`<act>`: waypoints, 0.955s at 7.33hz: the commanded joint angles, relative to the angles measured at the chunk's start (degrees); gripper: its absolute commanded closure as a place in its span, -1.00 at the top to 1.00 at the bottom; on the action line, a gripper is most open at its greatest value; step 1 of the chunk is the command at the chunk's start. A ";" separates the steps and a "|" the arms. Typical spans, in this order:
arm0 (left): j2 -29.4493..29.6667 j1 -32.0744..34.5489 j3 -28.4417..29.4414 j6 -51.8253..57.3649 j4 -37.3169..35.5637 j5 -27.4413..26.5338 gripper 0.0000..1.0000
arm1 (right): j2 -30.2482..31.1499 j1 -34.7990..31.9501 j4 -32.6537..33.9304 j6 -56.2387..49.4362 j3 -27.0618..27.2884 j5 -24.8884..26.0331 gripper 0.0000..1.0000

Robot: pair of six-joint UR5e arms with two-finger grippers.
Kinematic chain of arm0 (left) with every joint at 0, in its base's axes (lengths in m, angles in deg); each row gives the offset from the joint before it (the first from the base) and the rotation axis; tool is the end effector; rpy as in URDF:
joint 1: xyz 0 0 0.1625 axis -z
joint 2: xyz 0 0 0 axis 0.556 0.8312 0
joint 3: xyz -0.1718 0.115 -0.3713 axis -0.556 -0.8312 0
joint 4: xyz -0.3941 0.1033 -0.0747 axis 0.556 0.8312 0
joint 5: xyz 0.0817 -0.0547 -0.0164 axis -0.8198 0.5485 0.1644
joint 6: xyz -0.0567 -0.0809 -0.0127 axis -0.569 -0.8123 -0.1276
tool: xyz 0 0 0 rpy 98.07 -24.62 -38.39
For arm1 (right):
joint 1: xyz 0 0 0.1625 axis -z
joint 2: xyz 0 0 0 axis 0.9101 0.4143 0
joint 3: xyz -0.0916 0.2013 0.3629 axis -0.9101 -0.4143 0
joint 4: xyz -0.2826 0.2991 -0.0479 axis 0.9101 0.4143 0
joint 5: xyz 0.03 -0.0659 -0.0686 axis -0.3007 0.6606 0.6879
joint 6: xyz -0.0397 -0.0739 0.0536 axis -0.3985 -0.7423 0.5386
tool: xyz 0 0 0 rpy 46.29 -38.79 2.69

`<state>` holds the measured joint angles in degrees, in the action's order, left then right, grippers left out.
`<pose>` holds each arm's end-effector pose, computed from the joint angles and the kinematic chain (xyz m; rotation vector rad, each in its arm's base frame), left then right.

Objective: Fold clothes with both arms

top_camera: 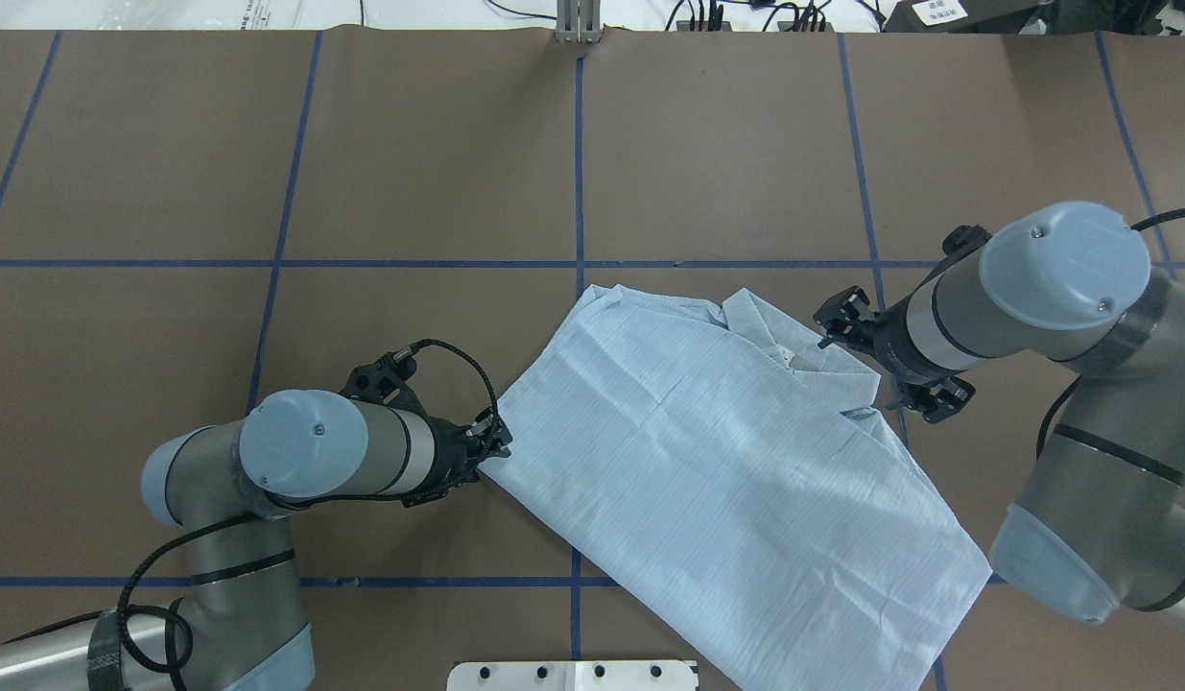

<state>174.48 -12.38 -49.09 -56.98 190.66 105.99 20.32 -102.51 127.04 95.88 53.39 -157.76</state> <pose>0.5461 -0.3412 0.2950 -0.1478 1.1272 -0.6025 -0.3542 -0.3912 0.3285 -0.2146 -0.8000 0.7882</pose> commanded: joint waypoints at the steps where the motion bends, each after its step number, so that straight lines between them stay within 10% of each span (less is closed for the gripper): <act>1: -0.21 2.23 0.21 4.13 -0.07 -0.12 -1.00 | -0.21 0.07 -0.07 -0.02 -0.48 -0.01 1.00; 4: 4.84 11.60 7.37 11.15 0.36 -0.03 -1.00 | -0.21 -0.01 -0.07 0.07 -0.65 -0.01 1.00; 7: 20.49 20.24 31.68 15.12 8.58 0.14 -1.00 | -0.21 0.07 -0.07 0.07 -1.70 0.08 1.00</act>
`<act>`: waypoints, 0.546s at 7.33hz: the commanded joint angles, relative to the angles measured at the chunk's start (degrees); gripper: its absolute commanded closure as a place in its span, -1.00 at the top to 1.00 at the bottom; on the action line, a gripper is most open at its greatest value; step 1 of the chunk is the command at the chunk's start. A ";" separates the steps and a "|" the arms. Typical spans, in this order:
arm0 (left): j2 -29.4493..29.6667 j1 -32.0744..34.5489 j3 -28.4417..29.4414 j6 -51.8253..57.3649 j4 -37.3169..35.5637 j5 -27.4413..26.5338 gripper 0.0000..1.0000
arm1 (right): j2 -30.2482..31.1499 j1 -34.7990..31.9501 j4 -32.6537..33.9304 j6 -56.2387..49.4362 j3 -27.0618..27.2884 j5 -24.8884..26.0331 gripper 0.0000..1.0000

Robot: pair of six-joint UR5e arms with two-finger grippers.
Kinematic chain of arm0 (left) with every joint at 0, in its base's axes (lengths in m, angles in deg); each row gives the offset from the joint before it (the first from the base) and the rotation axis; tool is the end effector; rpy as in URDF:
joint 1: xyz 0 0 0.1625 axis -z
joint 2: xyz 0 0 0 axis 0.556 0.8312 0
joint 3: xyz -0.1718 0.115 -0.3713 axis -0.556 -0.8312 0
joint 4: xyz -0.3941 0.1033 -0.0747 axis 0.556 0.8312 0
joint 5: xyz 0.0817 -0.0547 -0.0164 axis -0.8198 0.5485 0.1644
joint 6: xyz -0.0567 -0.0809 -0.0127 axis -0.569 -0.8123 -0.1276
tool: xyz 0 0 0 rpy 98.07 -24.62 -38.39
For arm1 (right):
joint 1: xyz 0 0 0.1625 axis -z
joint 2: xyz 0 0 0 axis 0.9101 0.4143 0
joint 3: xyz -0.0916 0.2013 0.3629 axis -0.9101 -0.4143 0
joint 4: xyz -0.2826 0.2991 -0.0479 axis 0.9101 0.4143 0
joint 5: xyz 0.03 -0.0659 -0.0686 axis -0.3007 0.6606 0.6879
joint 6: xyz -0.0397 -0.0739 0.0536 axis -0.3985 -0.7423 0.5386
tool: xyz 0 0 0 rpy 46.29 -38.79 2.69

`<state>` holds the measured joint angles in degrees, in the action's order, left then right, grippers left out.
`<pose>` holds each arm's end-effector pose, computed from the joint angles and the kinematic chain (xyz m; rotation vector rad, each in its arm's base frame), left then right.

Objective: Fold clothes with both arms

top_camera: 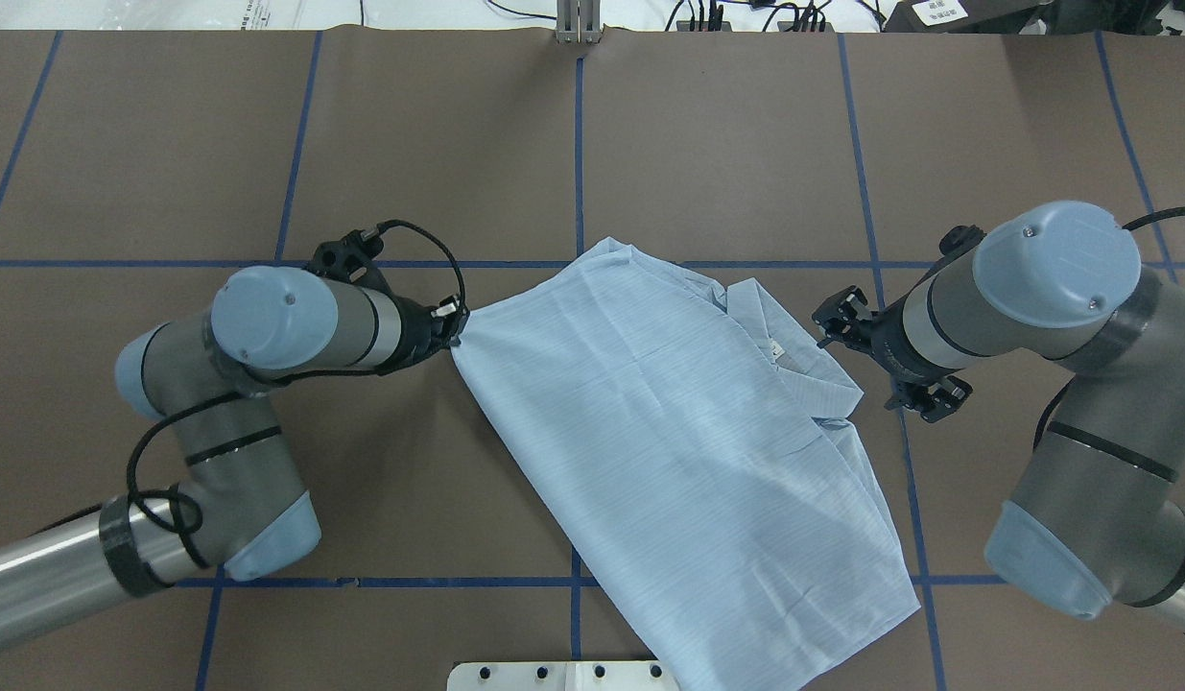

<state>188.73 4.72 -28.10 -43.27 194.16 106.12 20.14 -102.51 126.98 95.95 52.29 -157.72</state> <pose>0.5122 -0.5584 0.2890 0.1392 1.0753 -0.6669 -0.3584 -0.3945 0.3352 -0.2176 -0.7852 0.7940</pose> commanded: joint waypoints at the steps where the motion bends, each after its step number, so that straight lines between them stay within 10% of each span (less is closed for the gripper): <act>1: 11.85 4.90 19.65 1.51 8.61 0.10 -1.00 | -0.03 0.08 0.00 0.00 -0.78 0.29 1.00; 3: 15.06 5.79 22.29 2.83 9.17 0.28 -1.00 | -0.73 0.25 0.00 0.26 -1.13 1.09 1.00; 4: 15.16 5.71 22.64 3.09 9.17 0.28 -0.23 | -2.13 0.34 0.00 0.52 -2.27 1.18 1.00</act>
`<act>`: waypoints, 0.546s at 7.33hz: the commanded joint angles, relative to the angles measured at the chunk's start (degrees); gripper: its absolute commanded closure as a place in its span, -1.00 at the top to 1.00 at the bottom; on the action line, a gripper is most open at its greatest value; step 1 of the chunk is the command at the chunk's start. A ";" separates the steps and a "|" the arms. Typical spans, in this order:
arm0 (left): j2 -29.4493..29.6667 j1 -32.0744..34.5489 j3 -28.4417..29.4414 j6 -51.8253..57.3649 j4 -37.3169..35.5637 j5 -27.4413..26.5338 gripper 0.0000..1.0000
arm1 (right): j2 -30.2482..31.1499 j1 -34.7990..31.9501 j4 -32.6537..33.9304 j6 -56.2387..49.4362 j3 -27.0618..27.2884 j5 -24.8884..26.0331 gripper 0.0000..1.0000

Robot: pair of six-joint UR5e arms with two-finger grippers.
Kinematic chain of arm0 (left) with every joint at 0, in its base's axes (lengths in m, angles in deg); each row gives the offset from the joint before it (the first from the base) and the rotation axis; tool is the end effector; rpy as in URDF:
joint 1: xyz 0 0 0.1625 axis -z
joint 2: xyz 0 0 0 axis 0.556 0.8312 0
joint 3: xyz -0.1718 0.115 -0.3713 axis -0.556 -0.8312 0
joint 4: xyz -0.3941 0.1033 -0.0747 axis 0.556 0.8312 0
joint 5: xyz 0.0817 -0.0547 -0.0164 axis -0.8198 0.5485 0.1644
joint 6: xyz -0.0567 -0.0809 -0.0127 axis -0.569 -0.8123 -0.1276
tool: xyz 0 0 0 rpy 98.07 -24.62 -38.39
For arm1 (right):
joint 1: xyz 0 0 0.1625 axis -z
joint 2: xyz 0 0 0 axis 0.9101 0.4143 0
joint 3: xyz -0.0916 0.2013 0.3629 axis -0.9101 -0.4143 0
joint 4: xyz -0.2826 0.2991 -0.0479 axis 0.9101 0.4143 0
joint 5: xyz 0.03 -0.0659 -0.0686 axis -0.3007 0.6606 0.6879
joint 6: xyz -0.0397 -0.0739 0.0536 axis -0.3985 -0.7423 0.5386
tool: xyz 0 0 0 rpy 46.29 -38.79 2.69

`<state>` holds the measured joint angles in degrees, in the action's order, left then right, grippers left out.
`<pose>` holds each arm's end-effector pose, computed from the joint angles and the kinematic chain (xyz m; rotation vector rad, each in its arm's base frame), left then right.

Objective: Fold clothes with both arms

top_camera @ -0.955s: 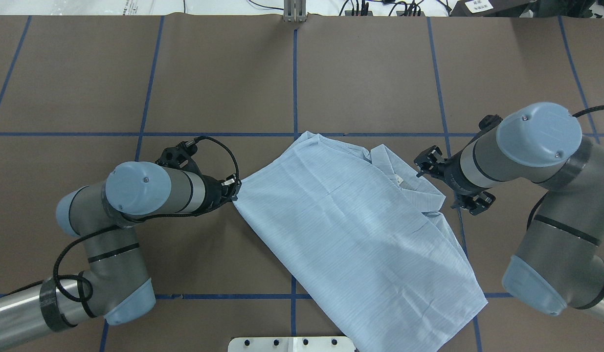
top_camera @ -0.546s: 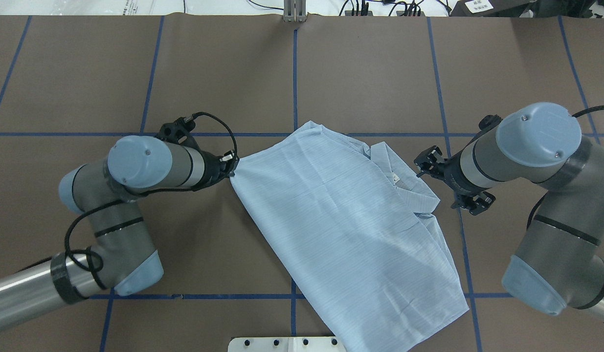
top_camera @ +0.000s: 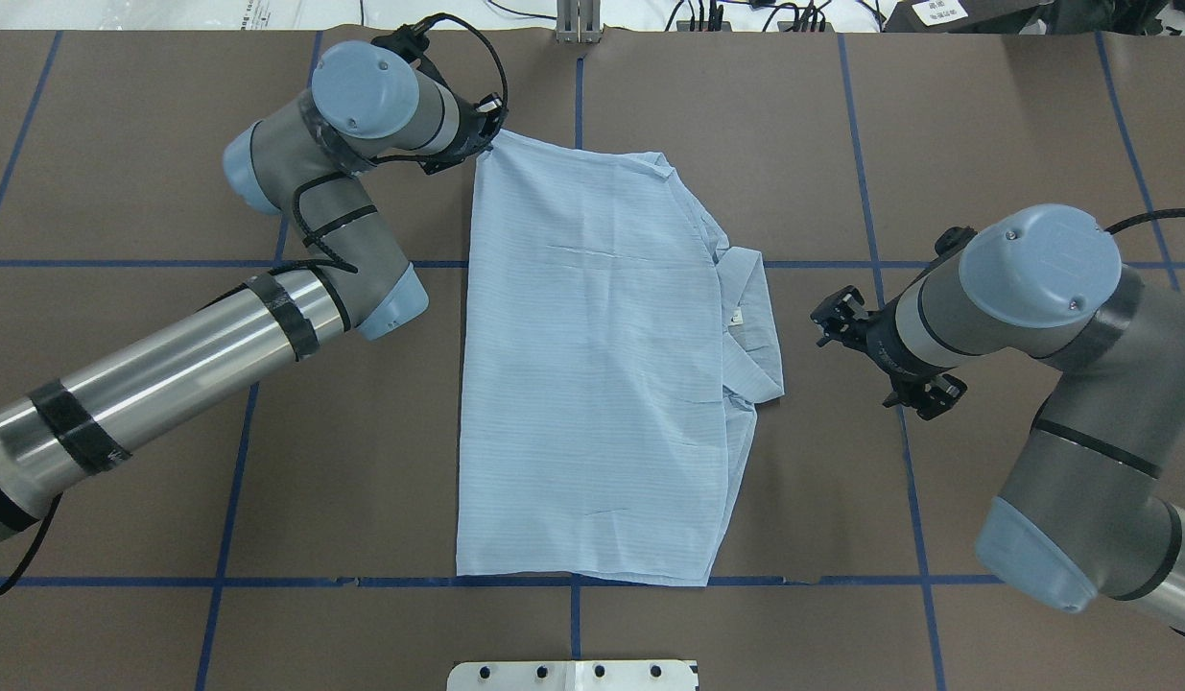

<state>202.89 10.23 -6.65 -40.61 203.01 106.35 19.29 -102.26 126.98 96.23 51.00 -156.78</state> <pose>0.5225 -0.6685 0.2575 0.2221 1.0924 -0.7029 -0.3659 -0.3991 0.3377 -0.2068 -0.7752 0.8034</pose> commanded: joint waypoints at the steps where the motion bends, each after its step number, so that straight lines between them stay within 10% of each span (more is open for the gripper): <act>1: 0.83 0.46 0.93 0.95 0.23 0.40 0.41 | -3.81 0.96 0.00 0.60 -2.64 0.85 1.00; 4: -9.32 0.72 -13.26 0.60 -0.47 8.56 0.53 | -5.86 8.76 0.00 6.72 -2.66 4.71 1.00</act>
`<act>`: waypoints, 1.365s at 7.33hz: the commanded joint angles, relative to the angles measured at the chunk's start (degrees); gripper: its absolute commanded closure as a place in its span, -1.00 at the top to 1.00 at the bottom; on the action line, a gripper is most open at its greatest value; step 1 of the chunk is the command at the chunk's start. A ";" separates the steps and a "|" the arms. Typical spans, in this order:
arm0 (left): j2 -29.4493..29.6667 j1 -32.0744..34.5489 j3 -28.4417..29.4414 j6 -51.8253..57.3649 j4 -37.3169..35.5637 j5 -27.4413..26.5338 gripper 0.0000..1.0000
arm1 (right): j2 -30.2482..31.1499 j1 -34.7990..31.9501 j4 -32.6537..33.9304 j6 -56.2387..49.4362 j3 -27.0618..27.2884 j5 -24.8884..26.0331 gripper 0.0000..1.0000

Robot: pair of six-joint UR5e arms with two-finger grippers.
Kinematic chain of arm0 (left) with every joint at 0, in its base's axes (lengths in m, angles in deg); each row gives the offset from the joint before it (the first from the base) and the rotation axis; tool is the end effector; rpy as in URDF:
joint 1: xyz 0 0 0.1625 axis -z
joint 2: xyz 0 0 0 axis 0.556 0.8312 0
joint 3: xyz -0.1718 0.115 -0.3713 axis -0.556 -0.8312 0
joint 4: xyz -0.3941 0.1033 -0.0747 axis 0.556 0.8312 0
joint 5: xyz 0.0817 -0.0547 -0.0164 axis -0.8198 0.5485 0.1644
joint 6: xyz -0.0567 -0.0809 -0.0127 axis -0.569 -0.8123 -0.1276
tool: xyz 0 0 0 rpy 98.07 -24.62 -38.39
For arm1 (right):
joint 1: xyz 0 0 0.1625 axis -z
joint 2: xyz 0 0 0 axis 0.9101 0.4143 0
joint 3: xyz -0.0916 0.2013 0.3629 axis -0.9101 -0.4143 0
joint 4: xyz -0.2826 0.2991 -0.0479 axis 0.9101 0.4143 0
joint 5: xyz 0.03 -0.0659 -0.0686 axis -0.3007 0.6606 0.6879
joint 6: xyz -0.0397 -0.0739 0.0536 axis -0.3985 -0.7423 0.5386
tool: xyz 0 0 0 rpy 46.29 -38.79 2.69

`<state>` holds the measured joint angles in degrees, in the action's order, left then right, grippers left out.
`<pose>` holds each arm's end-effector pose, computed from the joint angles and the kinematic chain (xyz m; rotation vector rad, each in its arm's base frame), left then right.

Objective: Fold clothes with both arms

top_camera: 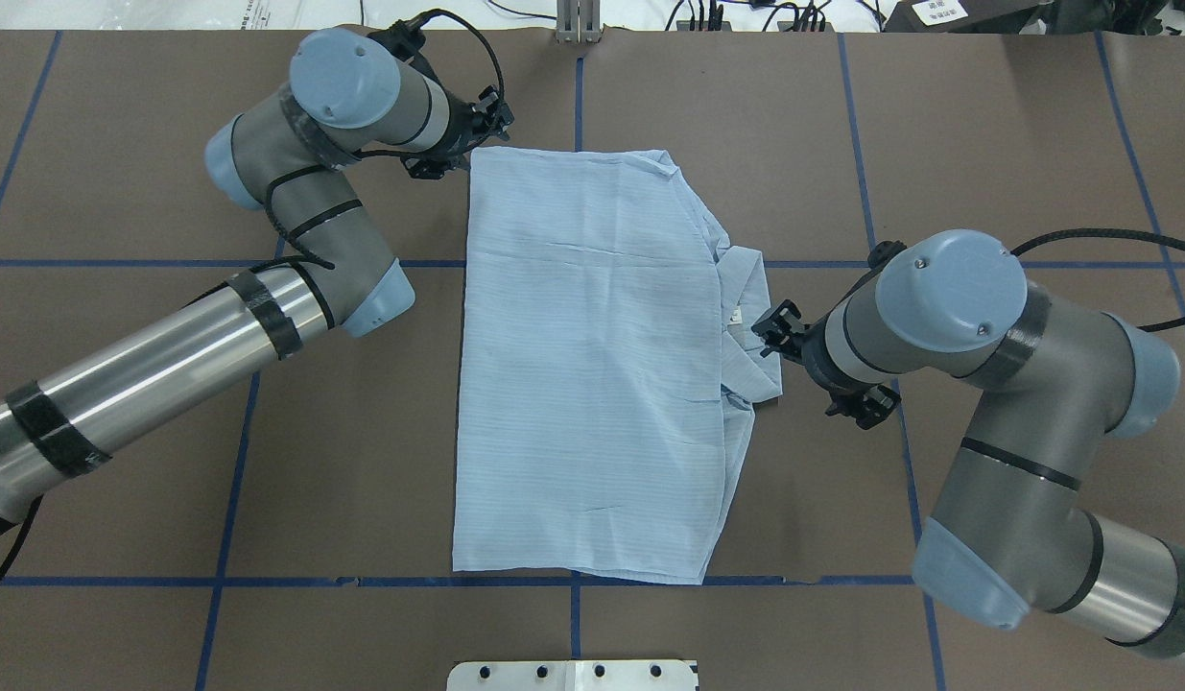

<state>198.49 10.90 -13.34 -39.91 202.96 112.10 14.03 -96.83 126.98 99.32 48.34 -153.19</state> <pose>0.5003 -0.6466 0.2616 0.1612 1.1482 -0.6352 -0.4225 -0.3822 0.3093 -0.1966 -0.8000 0.7784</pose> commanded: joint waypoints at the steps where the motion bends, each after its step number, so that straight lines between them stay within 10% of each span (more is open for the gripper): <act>1: -6.62 0.14 -9.49 -0.18 -0.51 2.91 0.53 | -0.77 6.93 0.00 4.97 0.01 3.30 1.00; 5: -10.24 -0.04 -13.65 -0.45 -0.51 2.91 0.53 | -2.09 19.95 0.00 16.22 -0.25 14.20 0.96; 10: -10.77 -0.21 -14.00 -0.45 -0.51 2.82 0.53 | -3.06 20.59 -6.55 18.25 -5.07 14.75 0.84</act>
<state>187.87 10.72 -27.21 -40.36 202.45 114.93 10.99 -76.29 124.35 117.14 45.01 -138.46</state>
